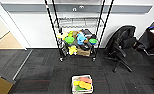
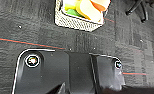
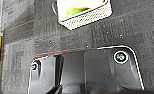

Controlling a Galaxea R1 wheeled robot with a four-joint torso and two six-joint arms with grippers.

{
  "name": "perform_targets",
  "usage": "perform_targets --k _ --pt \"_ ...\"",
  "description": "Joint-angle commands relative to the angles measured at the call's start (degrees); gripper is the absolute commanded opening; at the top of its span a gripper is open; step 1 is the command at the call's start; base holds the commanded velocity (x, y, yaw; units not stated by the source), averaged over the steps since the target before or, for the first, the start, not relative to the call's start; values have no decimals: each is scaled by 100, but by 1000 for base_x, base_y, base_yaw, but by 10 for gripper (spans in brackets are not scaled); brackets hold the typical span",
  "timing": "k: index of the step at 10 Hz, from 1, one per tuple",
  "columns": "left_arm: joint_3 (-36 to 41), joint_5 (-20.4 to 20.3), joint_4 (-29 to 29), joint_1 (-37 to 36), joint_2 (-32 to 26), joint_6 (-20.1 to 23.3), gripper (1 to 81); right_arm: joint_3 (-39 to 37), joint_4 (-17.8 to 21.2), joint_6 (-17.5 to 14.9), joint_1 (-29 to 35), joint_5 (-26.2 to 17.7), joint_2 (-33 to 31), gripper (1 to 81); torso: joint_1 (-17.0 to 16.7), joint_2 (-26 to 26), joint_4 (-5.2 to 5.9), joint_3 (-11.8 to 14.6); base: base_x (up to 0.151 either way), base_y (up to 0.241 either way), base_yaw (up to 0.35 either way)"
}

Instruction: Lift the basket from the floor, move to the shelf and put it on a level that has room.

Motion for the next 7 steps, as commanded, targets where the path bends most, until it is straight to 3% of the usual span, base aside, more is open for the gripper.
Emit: perform_targets --k 1,7 --pt "78 290 27 -183 -110 -1 811 53 -4 -1 248 -300 -122 811 0 0 0 0 116 0 0" --pt "78 307 10 -165 -101 -1 811 44 -4 -1 247 -300 -113 811 0 0 0 0 102 0 0"
